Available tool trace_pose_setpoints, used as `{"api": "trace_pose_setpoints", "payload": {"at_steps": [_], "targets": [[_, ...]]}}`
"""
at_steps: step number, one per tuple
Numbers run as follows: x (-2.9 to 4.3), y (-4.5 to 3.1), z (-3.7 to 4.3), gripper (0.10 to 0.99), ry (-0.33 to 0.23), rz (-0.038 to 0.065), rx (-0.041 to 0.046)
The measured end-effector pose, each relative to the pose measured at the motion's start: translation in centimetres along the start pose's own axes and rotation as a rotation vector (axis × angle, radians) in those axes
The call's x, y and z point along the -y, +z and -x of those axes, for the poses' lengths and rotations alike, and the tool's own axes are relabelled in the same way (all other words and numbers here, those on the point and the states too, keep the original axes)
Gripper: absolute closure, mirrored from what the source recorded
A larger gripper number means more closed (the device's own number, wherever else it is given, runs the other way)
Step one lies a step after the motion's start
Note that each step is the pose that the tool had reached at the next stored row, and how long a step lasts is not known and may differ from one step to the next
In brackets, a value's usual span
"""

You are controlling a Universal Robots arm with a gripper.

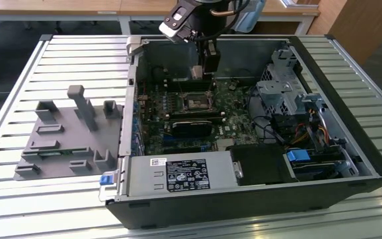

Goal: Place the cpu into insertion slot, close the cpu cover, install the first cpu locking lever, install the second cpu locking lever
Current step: 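Place the cpu into insertion slot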

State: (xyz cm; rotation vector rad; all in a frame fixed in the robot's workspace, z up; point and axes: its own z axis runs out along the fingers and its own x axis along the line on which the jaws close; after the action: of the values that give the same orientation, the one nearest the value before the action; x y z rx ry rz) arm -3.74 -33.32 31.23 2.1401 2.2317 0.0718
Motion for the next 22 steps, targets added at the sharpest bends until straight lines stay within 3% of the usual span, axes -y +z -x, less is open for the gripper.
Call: {"api": "trace_pose_setpoints", "payload": {"at_steps": [9, 22], "targets": [[0.12, 0.59, -0.23, 0.545, 0.001, 0.0, 0.0014], [0.3, 2.85, -1.08, 0.545, 0.019, -0.002, 0.0041]]}}
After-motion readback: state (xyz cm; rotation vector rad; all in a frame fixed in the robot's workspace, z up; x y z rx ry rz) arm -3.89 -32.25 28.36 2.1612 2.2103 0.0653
